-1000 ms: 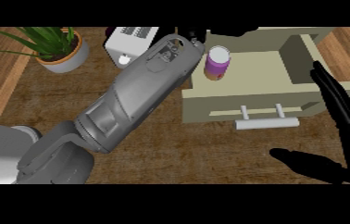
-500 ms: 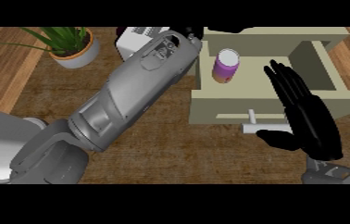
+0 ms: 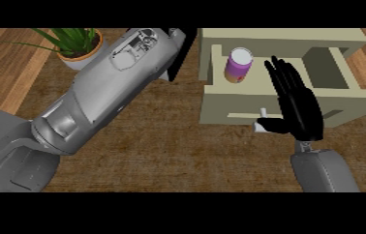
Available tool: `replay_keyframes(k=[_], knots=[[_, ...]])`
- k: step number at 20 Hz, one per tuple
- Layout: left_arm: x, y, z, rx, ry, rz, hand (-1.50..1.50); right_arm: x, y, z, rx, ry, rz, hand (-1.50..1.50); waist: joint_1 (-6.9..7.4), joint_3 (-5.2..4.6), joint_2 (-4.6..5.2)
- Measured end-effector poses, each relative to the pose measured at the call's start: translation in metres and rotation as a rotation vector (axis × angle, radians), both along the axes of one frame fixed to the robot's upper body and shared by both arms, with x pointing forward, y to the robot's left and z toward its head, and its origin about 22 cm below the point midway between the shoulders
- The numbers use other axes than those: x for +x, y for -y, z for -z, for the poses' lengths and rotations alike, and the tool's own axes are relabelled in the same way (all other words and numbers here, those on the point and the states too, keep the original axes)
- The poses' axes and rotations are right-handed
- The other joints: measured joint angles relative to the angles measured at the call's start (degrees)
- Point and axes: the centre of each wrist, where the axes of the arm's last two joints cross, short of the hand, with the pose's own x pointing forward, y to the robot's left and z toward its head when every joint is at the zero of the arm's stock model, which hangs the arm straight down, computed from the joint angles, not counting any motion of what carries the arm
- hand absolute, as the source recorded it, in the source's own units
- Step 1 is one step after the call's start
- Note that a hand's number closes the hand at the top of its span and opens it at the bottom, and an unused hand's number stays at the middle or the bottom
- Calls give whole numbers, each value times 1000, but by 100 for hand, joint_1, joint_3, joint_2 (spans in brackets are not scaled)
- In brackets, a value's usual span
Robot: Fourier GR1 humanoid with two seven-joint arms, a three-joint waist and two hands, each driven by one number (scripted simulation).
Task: Pick up the can, place it into the drawer and close the drawer
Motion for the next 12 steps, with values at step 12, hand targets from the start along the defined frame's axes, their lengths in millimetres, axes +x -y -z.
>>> replay_keyframes(k=[12], knots=[[-11,-51,-11,13,-31,4,-150,56,6,21,-112,79,84,-150,151,-76,-49]])
